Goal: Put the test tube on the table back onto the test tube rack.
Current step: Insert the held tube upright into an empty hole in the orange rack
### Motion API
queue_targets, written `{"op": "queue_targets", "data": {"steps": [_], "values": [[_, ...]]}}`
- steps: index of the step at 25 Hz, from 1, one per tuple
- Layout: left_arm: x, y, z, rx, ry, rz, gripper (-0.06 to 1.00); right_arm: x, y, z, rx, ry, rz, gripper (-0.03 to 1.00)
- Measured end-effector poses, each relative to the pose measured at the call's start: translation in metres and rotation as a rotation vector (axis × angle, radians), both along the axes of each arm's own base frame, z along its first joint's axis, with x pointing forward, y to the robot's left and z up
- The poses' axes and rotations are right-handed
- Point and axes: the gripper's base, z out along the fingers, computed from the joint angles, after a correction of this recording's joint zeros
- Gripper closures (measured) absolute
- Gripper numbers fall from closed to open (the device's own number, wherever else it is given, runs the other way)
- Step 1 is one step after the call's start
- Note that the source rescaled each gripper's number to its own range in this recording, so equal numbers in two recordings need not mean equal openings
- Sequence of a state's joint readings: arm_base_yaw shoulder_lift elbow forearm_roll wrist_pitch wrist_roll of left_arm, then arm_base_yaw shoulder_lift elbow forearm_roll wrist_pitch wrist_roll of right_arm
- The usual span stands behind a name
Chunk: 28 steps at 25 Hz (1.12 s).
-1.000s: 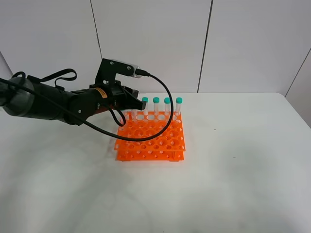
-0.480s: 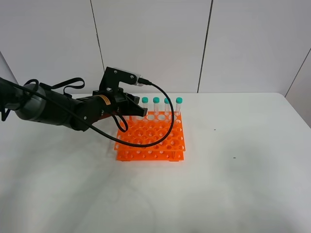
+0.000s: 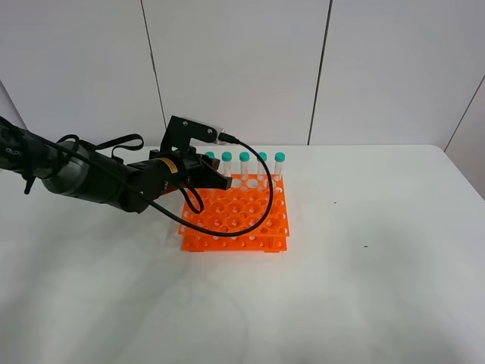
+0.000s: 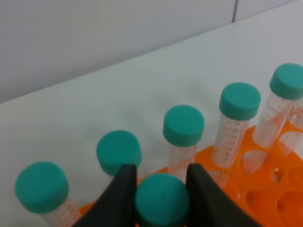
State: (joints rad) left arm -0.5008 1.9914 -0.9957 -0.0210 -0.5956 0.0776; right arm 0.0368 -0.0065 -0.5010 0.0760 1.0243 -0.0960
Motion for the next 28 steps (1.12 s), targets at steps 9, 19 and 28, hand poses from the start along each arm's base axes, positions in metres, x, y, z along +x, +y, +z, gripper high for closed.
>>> {"op": "queue_targets", "data": {"steps": [9, 19, 28], "values": [[0.0, 0.0, 0.0, -0.001, 0.002, 0.001, 0.94, 0.0, 0.0, 0.0, 0.0, 0.0, 0.0, -0.03], [0.002, -0.001, -0.013, -0.003, 0.016, 0.008, 0.94, 0.0, 0.0, 0.0, 0.0, 0.0, 0.0, -0.03], [0.002, -0.001, -0.013, -0.006, 0.017, 0.01, 0.83, 0.0, 0.0, 0.0, 0.0, 0.0, 0.0, -0.03]]}}
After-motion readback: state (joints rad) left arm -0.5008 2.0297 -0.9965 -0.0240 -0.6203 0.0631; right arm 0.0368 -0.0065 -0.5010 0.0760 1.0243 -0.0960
